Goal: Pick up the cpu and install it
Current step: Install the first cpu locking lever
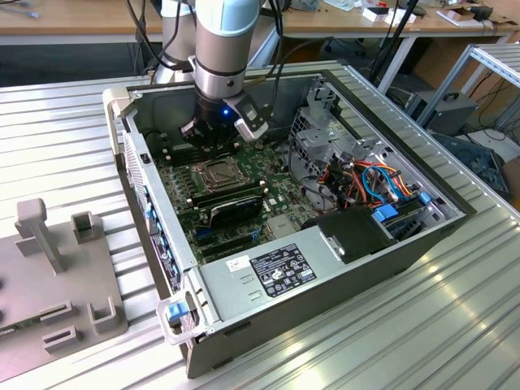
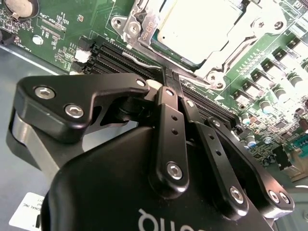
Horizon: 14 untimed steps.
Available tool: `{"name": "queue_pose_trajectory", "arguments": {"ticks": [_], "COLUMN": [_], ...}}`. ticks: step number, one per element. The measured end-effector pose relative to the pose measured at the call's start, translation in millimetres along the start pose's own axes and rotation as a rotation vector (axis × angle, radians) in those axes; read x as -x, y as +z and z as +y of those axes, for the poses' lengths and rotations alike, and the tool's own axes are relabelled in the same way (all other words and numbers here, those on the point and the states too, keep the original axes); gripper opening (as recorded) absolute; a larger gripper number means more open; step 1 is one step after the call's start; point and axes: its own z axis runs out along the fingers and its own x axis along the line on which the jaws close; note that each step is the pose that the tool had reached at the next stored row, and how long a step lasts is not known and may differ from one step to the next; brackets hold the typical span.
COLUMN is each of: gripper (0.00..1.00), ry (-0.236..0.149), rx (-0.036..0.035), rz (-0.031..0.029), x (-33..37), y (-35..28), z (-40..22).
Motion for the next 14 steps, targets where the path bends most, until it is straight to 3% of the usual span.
{"name": "queue_pose_trajectory", "arguments": {"ticks": [7,14], "gripper": [0.11,0.11], "ry": [0.0,0.0], "rx": [0.0001,0.0002], "rz": [0.0001,0.0], "x": [0.0,5.7], "y": [1.5,2.8], "z": [-0.1,1.1]}}
